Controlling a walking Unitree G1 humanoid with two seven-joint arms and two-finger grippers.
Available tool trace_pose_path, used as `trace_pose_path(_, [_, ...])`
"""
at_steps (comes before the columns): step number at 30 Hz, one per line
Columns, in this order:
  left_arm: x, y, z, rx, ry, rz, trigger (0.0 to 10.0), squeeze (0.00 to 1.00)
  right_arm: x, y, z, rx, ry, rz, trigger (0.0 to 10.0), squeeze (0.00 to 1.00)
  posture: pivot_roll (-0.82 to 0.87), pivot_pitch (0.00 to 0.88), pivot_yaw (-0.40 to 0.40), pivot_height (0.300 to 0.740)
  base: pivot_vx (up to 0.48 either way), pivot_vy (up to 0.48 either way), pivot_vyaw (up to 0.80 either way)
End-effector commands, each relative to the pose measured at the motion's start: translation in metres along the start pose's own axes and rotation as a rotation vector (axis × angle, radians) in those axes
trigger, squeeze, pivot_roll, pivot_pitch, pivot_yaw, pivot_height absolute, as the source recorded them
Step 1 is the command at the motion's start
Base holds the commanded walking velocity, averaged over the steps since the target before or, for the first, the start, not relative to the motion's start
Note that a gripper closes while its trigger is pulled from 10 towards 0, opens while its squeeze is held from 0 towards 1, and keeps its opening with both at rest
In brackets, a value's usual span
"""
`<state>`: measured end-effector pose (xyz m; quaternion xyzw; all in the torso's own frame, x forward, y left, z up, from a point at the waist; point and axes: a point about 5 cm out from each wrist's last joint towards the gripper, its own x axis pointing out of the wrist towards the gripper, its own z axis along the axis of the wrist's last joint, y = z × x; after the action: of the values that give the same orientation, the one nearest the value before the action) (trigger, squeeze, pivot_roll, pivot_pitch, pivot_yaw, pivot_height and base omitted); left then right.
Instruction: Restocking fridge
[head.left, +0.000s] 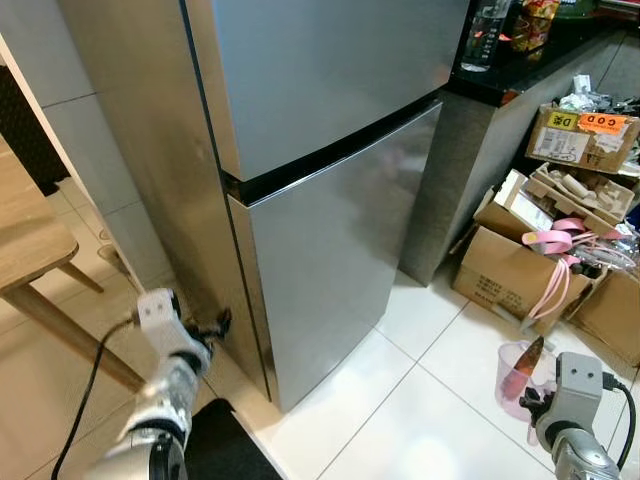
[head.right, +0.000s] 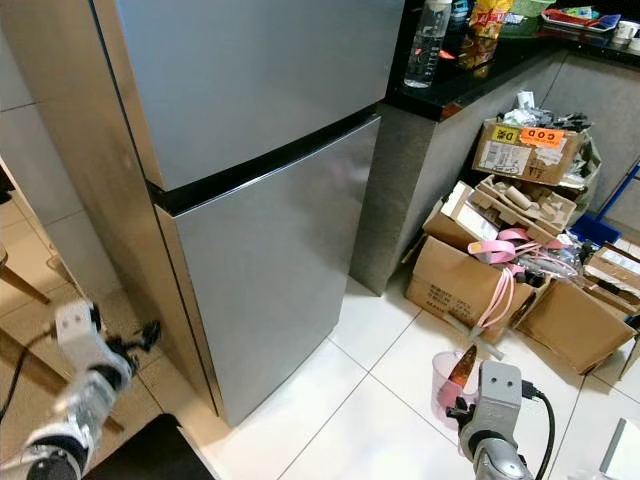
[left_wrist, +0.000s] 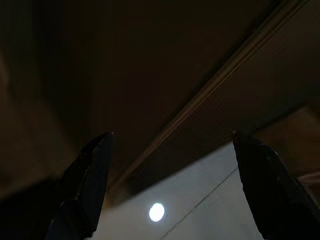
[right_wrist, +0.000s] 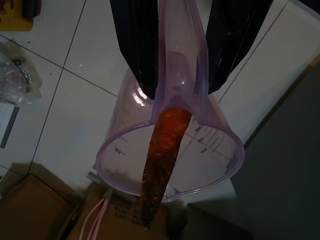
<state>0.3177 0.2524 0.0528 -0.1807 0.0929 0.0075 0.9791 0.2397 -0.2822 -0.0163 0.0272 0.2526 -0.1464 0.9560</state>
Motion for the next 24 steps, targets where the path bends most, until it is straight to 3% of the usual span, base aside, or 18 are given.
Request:
trace_pose_path(1, [0.003,0.0,0.015,0.042,-0.039,-0.041,10.0,1.0,0.001,-0.007,0.009,0.008,-0.043,-0.02,10.0,0.0,-0.03,0.0,-0.037,0.74,0.0,0.0,0.0])
trace_pose_path(3, [0.013,-0.011,0.038,0.098,-0.087,-0.132,10.0,1.0,0.002,-0.009,0.012,0.009,-0.049,-0.027,10.0,0.0,-0.03,0.0,-0.041,0.74,0.0,0.0,0.0])
trace_pose_path(4, [0.013,-0.011,0.038,0.098,-0.087,-0.132,10.0,1.0,0.002,-0.009,0.012,0.009,-0.049,-0.027,10.0,0.0,-0.03,0.0,-0.041,0.74,0.0,0.0,0.0])
trace_pose_path(5, [0.017,-0.018,0.053,0.131,-0.116,-0.206,10.0,1.0,0.002,-0.011,0.013,0.008,-0.052,-0.03,10.0,0.0,-0.03,0.0,-0.041,0.74,0.0,0.0,0.0])
trace_pose_path(10, [0.022,-0.027,0.081,0.179,-0.158,-0.345,10.0,1.0,0.001,-0.013,0.013,0.005,-0.05,-0.035,10.0,0.0,-0.02,0.0,-0.05,0.74,0.0,0.0,0.0])
trace_pose_path(11, [0.022,-0.029,0.085,0.189,-0.159,-0.388,10.0,0.55,0.001,-0.014,0.013,0.005,-0.049,-0.037,10.0,0.0,-0.02,0.0,-0.051,0.74,0.0,0.0,0.0])
trace_pose_path(12, [0.022,-0.031,0.088,0.196,-0.158,-0.417,10.0,0.55,0.001,-0.014,0.012,0.005,-0.048,-0.038,10.0,0.0,-0.02,0.0,-0.051,0.74,0.0,0.0,0.0])
trace_pose_path(13, [0.022,-0.033,0.092,0.217,-0.153,-0.456,10.0,0.0,0.001,-0.015,0.013,0.006,-0.047,-0.039,10.0,0.0,-0.02,0.0,-0.053,0.74,0.0,0.0,0.0])
trace_pose_path(17, [0.023,-0.037,0.099,0.251,-0.129,-0.533,10.0,0.0,0.002,-0.015,0.014,0.004,-0.05,-0.041,10.0,0.0,-0.02,0.0,-0.053,0.74,0.0,0.0,0.0])
trace_pose_path(20, [0.022,-0.047,0.099,0.264,-0.083,-0.667,10.0,0.0,0.003,-0.017,0.019,0.001,-0.058,-0.043,10.0,0.0,-0.03,0.0,-0.06,0.74,0.0,0.0,0.0])
trace_pose_path(24, [0.023,-0.054,0.099,0.299,-0.059,-0.731,10.0,0.0,0.003,-0.019,0.02,0.0,-0.062,-0.047,10.0,0.0,-0.03,0.0,-0.062,0.74,0.0,0.0,0.0])
